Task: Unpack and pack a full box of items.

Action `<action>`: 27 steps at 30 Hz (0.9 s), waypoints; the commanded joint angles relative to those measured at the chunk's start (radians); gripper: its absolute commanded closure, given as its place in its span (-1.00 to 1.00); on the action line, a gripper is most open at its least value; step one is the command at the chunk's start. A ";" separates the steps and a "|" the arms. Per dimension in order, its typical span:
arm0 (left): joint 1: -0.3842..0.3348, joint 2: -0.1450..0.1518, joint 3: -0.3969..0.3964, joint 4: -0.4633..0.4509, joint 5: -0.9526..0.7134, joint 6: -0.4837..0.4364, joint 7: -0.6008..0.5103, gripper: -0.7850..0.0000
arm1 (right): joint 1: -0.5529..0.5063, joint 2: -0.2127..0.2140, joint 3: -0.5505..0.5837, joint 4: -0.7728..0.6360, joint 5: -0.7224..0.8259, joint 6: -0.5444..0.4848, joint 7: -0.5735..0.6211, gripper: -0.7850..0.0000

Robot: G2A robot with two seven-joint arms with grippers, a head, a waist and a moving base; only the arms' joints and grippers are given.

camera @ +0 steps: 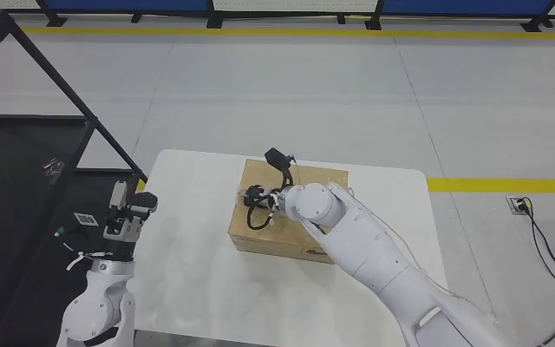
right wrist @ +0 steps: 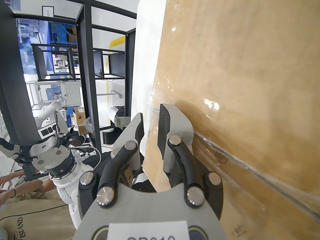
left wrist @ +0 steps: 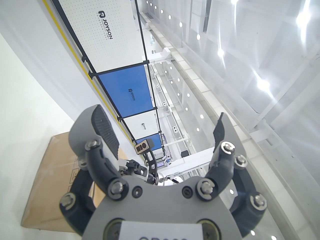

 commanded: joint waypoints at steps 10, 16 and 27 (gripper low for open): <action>-0.003 0.008 0.011 0.011 -0.008 -0.004 -0.004 -1.00 | 0.031 -0.030 0.016 0.081 -0.007 -0.018 0.007 0.32; -0.006 0.012 0.019 0.006 -0.015 -0.007 -0.005 -1.00 | 0.045 -0.007 0.068 0.098 -0.025 -0.009 0.082 0.20; -0.032 0.018 0.046 0.019 -0.001 0.004 0.003 -1.00 | -0.017 0.059 0.155 0.001 -0.124 0.037 0.164 0.07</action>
